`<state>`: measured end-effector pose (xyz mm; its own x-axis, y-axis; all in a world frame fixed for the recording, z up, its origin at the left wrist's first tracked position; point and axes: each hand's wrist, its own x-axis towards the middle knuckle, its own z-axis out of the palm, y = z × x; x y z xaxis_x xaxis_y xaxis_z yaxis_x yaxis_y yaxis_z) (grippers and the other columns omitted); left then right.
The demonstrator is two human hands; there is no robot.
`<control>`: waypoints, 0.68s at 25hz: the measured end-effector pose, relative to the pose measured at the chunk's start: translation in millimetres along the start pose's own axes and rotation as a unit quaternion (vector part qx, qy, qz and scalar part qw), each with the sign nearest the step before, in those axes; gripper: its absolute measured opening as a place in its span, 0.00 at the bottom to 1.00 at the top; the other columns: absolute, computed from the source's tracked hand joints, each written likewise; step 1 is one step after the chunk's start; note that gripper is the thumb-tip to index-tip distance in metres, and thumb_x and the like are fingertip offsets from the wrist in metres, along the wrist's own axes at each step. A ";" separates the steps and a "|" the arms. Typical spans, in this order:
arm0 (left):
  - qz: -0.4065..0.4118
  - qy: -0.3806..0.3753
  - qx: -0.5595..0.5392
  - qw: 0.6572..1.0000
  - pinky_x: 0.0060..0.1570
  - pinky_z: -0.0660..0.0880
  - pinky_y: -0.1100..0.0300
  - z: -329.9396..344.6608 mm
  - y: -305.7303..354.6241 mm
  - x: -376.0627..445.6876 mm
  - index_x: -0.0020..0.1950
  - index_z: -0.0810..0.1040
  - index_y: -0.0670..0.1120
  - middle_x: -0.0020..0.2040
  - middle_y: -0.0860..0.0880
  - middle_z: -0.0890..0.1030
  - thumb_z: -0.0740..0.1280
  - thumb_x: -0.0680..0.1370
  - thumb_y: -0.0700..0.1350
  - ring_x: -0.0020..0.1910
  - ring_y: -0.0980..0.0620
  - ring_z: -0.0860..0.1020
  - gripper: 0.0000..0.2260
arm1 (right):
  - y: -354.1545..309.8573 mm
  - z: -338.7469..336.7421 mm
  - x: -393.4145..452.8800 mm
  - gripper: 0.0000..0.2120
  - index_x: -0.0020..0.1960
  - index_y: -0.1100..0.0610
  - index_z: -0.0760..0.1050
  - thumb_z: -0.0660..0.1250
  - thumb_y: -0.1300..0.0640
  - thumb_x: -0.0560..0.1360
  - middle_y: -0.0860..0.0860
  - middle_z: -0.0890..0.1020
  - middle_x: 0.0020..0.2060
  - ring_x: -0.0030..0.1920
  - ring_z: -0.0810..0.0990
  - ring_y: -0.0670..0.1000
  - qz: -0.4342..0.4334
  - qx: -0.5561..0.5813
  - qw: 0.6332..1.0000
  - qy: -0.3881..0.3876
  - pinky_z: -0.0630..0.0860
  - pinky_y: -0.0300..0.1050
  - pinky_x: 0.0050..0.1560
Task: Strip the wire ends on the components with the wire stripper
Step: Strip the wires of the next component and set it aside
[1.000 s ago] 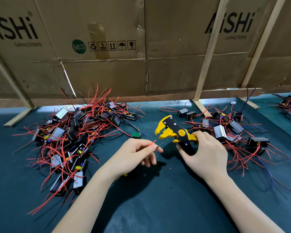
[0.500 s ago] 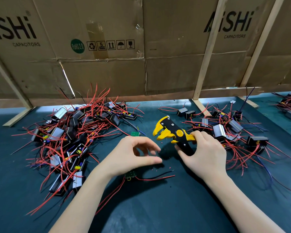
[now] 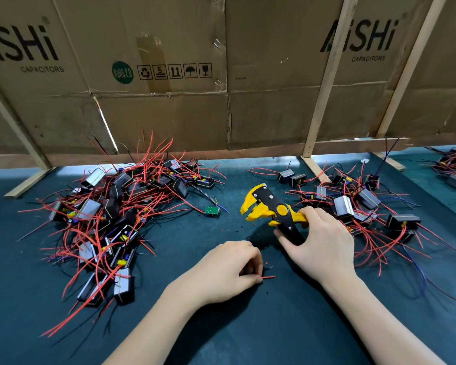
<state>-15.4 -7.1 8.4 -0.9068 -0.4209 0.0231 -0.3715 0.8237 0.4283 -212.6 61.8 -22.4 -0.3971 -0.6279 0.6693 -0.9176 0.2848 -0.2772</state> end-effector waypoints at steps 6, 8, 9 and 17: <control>-0.007 0.086 -0.279 0.956 0.41 0.69 0.64 -14.3 -0.2 -1.7 0.49 0.73 0.46 0.37 0.55 0.79 0.62 0.82 0.41 0.36 0.58 0.73 0.03 | 1.6 1.1 0.8 0.22 0.46 0.56 0.77 0.78 0.41 0.62 0.49 0.78 0.37 0.38 0.78 0.57 -0.014 -0.006 1.000 0.021 0.71 0.46 0.37; -0.050 0.165 -0.332 0.928 0.33 0.66 0.66 -17.5 -3.2 -0.4 0.50 0.77 0.45 0.31 0.53 0.78 0.62 0.82 0.41 0.29 0.56 0.70 0.05 | 2.1 0.6 0.5 0.23 0.45 0.56 0.77 0.79 0.42 0.61 0.49 0.78 0.36 0.37 0.78 0.57 -0.026 -0.013 0.999 0.031 0.71 0.46 0.37; -0.072 0.188 -0.343 0.918 0.32 0.65 0.64 -18.5 -5.2 0.1 0.49 0.78 0.46 0.29 0.52 0.78 0.63 0.82 0.41 0.28 0.54 0.69 0.06 | 2.0 0.4 0.3 0.23 0.45 0.57 0.77 0.79 0.43 0.61 0.49 0.78 0.36 0.37 0.78 0.57 -0.033 -0.018 0.999 0.035 0.71 0.46 0.37; -0.134 0.211 -0.343 0.905 0.34 0.66 0.59 -23.2 -12.6 0.6 0.40 0.81 0.46 0.26 0.53 0.75 0.65 0.80 0.41 0.30 0.51 0.69 0.10 | -2.3 -3.6 -0.3 0.22 0.45 0.57 0.77 0.77 0.42 0.61 0.49 0.78 0.37 0.37 0.77 0.56 -0.054 -0.006 0.997 0.050 0.71 0.46 0.37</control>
<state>-6.7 -26.5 24.0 -0.5912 -0.7981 0.1161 -0.2242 0.3009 0.9269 -210.3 64.0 -19.5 -0.2925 -0.5806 0.7599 -0.9543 0.2288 -0.1925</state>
